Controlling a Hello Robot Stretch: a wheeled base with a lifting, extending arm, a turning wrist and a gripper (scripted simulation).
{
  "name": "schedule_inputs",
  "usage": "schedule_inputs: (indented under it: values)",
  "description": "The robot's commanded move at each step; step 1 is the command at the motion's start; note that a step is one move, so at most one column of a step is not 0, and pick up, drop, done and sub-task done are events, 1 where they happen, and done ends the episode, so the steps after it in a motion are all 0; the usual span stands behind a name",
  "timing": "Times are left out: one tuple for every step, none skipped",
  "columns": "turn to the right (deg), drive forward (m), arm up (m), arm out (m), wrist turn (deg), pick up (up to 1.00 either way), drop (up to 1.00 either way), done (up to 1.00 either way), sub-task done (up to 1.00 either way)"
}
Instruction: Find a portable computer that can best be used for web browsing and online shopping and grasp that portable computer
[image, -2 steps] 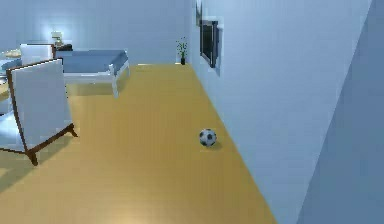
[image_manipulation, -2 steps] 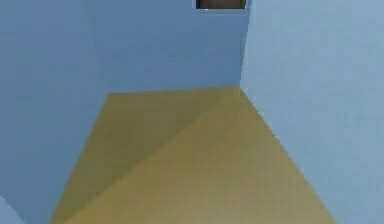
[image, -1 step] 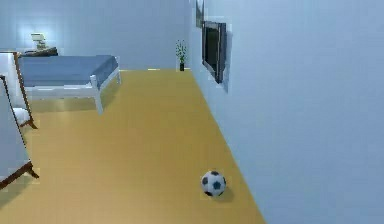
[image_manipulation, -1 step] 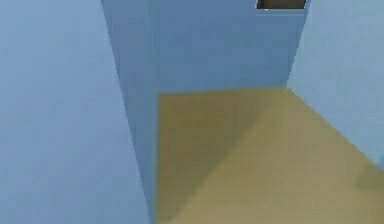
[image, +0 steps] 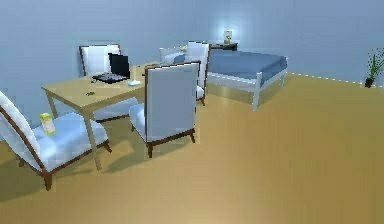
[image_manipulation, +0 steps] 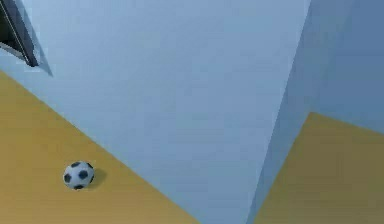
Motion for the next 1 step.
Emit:
schedule_inputs:
  values:
    - [-6.0,0.00,0.00,0.00,0.0,0.00,0.00,0.00,0.00]
